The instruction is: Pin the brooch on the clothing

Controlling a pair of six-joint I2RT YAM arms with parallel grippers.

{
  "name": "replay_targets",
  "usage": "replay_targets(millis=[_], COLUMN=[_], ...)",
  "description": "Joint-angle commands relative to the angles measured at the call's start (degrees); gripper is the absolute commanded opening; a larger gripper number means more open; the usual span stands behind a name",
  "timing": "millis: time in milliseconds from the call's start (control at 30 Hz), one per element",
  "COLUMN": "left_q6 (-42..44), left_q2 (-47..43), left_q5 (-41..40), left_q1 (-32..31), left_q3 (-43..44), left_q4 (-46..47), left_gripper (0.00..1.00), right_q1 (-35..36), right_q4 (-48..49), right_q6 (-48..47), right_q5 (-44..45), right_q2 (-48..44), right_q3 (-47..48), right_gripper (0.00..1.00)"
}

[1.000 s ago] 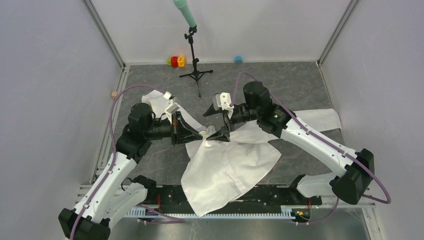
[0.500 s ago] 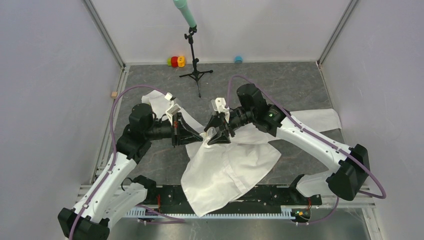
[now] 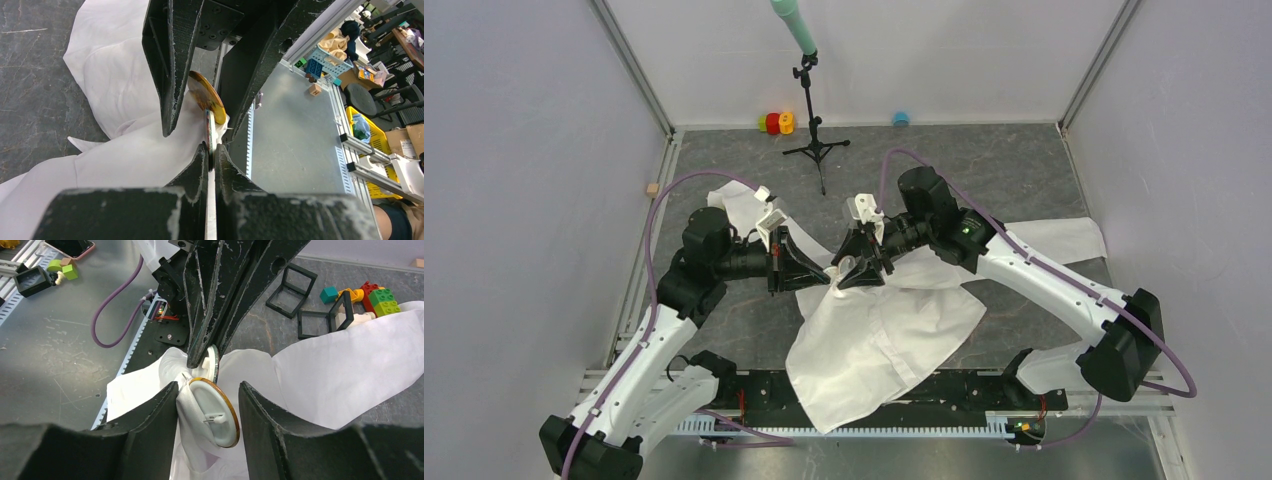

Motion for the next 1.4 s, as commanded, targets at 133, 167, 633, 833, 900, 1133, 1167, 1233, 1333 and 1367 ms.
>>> replay_targets(millis=[133,167,633,833,900,1133,1167,1233,1333,1367], left_q6=[2.6,2.6,3.4,4.3,4.3,4.3,4.3,4.3,4.3,4.3], left_q2=[-1.1,-1.1,-0.5,0.2,0.4,1.1,1.2,1.5,1.7,1.8], left_q5=[2.9,2.9,0.7,-0.1,-0.3,-2.3,-2.2,-2.1,-1.9,-1.8], left_q1=[-0.5,-0.5,-3.1,-5.1,-5.5,-6.3,-6.5,-6.8,-7.1,-7.2], left_q3=[0.1,0.1,-0.1,0.0,0.0,-0.1,0.0,0.1,0.1,0.0], left_q4=[0.9,0.9,0.5,-0.5,-0.5,-0.6,-0.5,-0.5,-0.4,-0.4], left_gripper=[0.02,0.02,0.02,0.02,0.02,0.02,0.02,0.02,0.02,0.02], right_q1=[0.0,0.0,0.0,0.1,0.5,2.5,2.6,3.0,3.2,3.2], right_q4=[3.6,3.9,4.6,1.0,-1.3,-4.8,-5.1,-5.3,-4.6,-4.3], right_q6=[2.6,3.4,16.8,19.6,19.0,18.0,18.0,18.3,20.1,20.8], right_q5=[0.8,1.9,12.7,16.0,17.5,21.6,22.2,23.9,25.6,26.2], right_q2=[-1.6,-1.4,4.3,8.6,10.2,12.5,12.8,13.4,14.3,14.6], right_q3=[2.0,2.1,4.6,8.0,9.5,11.6,11.8,12.1,12.1,12.1], right_gripper=[0.38,0.33,0.00,0.00,0.00,0.00,0.00,0.00,0.00,0.00])
